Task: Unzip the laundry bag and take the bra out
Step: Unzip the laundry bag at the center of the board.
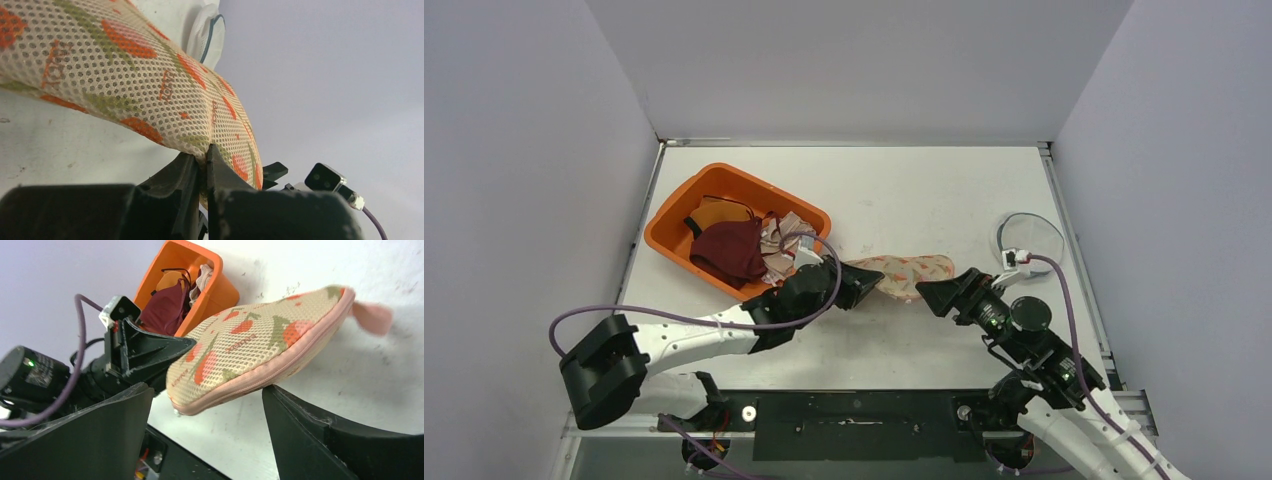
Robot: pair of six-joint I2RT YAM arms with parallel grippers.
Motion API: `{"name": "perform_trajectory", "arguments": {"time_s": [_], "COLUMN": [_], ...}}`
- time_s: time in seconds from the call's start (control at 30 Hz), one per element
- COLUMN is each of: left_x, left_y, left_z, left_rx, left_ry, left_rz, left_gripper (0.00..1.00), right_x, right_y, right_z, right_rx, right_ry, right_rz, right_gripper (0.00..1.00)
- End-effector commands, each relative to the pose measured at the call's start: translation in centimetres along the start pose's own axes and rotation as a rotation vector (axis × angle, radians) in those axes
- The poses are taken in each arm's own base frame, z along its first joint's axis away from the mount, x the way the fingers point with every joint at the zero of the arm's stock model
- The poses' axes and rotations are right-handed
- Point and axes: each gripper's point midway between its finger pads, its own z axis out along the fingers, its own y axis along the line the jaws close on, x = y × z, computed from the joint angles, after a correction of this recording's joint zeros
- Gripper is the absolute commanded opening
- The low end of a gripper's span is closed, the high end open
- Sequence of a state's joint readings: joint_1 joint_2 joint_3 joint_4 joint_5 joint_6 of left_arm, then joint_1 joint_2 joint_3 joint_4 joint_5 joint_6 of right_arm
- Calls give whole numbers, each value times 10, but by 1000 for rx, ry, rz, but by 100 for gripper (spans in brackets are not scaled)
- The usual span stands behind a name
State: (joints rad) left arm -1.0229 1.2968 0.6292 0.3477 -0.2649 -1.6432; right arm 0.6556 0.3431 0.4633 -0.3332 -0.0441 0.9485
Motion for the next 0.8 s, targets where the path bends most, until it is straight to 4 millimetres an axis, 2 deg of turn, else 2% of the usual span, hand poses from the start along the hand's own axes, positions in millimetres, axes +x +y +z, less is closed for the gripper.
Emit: {"name": "perform_trajectory", "arguments": {"time_s": [0.0,0.1,0.2,0.33,0.5,0.6,0.67,0.77], "left_x": [-13,-21,-29,-35,-37,-29,-21,-23], "left_y": [-27,-31,-36,-58,-98,-124,-148,-178], "left_z": [-10,-13,-16,-22,-30,-36,-45,-65], "left_rx": [-2,-37,-52,-51,-41,-15,7,-2], "left_ry": [-52,-93,-128,-161,-203,-228,-253,-376], "left_rz": [10,2,-6,60,209,329,435,637], "left_gripper": [0,0,0,0,0,0,0,0], "right_x": [-10,-15,-9,-4,-31,-50,-65,-72], "right_y": [-4,4,17,34,60,70,79,95], "right_z": [-14,-20,-21,-21,-37,-50,-62,-76], "right_rx": [17,-33,-105,-186,-265,-267,-275,-335], "right_ry": [-12,-35,-6,35,-86,-151,-202,-225], "right_rz": [-224,-260,-285,-300,-300,-335,-368,-404], "right_gripper": [82,82,80,79,82,83,83,83]}}
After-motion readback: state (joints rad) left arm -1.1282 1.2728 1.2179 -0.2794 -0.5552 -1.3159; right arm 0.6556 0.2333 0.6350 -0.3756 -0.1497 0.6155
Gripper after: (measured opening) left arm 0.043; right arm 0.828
